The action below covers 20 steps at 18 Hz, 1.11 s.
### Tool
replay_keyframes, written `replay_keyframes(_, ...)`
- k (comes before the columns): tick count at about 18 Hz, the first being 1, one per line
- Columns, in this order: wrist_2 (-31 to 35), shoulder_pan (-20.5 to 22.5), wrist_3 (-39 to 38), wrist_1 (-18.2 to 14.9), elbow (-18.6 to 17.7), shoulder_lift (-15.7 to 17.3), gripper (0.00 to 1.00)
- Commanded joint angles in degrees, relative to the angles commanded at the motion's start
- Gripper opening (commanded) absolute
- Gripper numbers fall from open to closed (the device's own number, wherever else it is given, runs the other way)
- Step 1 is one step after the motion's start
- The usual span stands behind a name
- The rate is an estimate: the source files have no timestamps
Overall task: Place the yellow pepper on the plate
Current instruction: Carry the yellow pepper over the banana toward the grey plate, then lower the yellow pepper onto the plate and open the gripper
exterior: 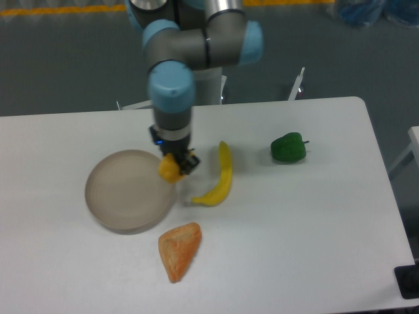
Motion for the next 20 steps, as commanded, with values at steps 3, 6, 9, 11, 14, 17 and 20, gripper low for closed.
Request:
replay_keyframes(3,-0.2,-3.4,-1.9,3.1,0.4,-1.8,0.06)
replay_keyframes(6,-0.7,-4.3,-2.6,3.2,0.9,-3.8,0.06)
replay_keyframes(9,-2.2,-5.1,-2.8,3.3,2.1,-6.1,0.18)
replay_keyframes(11,-2.2,-5.1,-2.6,3.3,2.1,-6.6,0.26)
replay_keyframes(14,-2.2,-5.2,-2.1,3.7,2.1,-6.6,0.56)
replay_keyframes(17,-1.8,-5.2,-2.0,3.8,2.6,-6.4,1.00)
replay_keyframes(20,-1.4,-4.9,-2.1,3.7,3.9,-5.9,1.00)
